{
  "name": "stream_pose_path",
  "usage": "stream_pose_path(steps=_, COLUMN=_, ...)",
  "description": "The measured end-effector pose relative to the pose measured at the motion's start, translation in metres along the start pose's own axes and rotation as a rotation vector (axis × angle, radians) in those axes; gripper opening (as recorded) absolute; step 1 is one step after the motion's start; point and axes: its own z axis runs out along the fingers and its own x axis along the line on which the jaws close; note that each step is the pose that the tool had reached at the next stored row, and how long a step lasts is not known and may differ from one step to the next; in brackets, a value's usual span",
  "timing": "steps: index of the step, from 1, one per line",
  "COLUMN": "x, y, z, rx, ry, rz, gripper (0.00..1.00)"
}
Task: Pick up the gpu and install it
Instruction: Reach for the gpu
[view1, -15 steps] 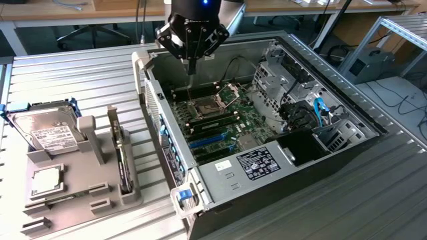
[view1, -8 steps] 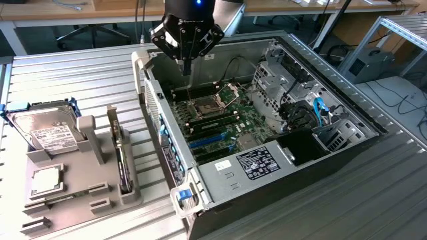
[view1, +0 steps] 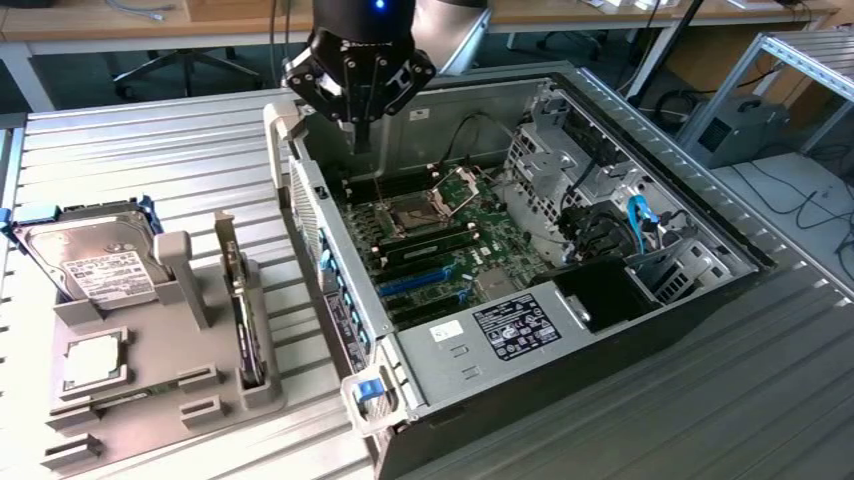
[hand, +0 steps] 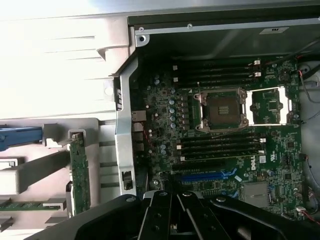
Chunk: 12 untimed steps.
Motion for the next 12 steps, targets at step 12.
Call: stream_pose_path(steps=12, x=0.0108, y=-0.0008, z=-0.0003, rx=0.0001, ry=0.0001, rz=0.0, gripper=0.11)
